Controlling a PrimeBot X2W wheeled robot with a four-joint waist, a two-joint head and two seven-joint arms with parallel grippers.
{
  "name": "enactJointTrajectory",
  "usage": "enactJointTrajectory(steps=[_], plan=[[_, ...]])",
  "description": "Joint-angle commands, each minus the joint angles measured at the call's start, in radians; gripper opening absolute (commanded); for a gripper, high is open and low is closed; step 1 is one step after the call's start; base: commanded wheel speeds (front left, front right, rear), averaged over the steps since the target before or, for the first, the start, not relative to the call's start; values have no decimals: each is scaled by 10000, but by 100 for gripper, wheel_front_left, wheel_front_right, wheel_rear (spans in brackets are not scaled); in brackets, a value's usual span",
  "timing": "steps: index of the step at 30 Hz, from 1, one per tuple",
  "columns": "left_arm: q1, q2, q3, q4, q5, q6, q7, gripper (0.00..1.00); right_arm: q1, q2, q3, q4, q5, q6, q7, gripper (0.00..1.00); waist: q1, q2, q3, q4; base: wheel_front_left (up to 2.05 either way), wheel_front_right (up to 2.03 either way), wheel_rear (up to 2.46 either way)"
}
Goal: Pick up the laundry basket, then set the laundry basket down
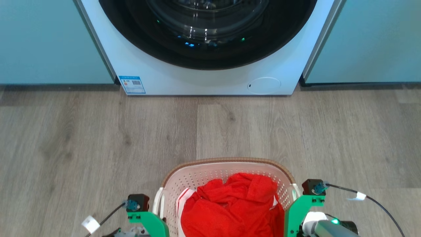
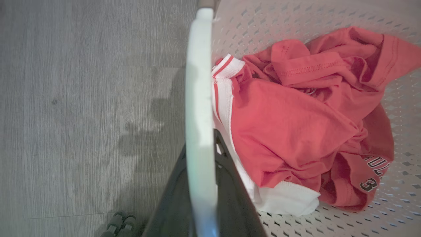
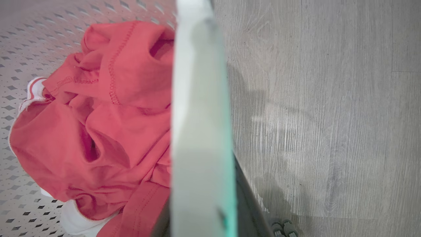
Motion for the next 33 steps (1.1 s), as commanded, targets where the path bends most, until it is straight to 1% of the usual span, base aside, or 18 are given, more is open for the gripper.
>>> enactJointTrajectory(steps=[1,11,20,33], plan=[[-167,380,195,124,-40,59,-236,0,165,-95,167,3,56,58,-115,0,1,-1,-86,-4,0,0,0],[61,380,42,172,-35,43,-411,0,17,-95,715,124,637,58,-51,0,1,-1,-301,0,0,0,0],[-58,475,36,189,-93,-52,-291,0,-277,-95,1103,262,1140,58,107,0,1,-1,-399,-20,0,0,0],[-297,658,36,194,-158,-165,-180,0,-401,-95,1489,403,1502,58,-66,0,1,-1,-328,-48,0,0,0]])
